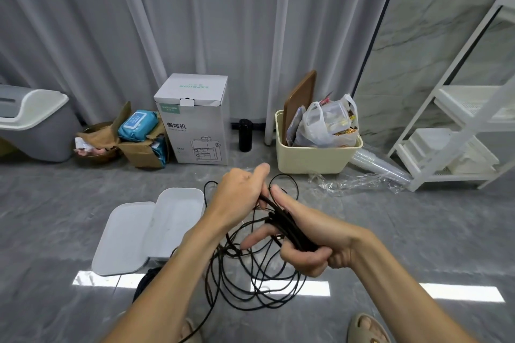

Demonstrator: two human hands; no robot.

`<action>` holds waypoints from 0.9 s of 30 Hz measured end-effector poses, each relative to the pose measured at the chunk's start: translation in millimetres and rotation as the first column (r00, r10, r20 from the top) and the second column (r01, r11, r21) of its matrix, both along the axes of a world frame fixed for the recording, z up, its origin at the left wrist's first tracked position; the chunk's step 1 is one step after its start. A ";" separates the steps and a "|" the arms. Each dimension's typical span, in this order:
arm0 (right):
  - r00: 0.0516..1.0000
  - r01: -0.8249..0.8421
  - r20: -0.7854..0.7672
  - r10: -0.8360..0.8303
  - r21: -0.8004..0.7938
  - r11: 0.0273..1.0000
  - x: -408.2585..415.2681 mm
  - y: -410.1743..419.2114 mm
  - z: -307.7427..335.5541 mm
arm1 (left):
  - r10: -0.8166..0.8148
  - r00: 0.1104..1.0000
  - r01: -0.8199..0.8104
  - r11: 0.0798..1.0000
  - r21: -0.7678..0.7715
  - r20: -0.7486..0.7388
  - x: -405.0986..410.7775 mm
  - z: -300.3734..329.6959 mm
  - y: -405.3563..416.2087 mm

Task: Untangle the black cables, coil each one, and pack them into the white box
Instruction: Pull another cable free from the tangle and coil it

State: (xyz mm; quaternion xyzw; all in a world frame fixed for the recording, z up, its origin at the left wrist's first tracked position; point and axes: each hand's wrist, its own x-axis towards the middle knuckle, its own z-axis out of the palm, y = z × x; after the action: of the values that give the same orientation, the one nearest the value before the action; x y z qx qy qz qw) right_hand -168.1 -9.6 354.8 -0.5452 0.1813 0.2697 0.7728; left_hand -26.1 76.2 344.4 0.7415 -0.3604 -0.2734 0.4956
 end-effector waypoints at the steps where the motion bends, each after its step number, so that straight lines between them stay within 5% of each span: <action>1: 0.998 -0.054 0.022 0.053 0.058 0.997 0.2 0.4 -0.8 | 0.000 1.000 -0.001 1.000 -0.022 -0.031 1.1 -0.9 -0.3; 6: 0.968 -0.184 0.212 0.135 0.233 0.955 -1.6 1.8 -5.7 | 0.021 0.999 -0.023 0.999 -0.046 -0.045 8.0 -3.2 0.4; 15: 0.781 -0.037 0.585 -0.216 0.389 0.921 -0.8 5.7 -2.4 | -0.140 0.975 0.162 0.979 0.123 -0.171 0.3 -18.8 -2.5; 18: 0.720 0.061 0.598 -0.351 0.450 0.891 0.7 3.1 1.2 | -0.206 0.921 0.239 0.969 0.063 -0.331 -1.7 -24.0 3.2; 21: 0.659 0.167 0.534 -0.529 0.582 0.796 3.5 0.4 2.5 | -0.280 0.760 0.282 0.955 -0.090 -0.586 -5.9 -24.5 4.1; 27: 0.405 0.545 0.438 -0.802 0.589 0.597 11.6 -6.8 8.9 | -0.271 0.617 0.409 0.912 0.007 -0.739 -15.4 -23.8 0.1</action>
State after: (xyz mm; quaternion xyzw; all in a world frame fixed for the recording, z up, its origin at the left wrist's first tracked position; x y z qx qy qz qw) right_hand -156.6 -16.4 363.7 -0.3293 0.0474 -0.2598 0.9065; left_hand -41.4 76.4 320.6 0.5307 -0.2439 -0.6628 0.4685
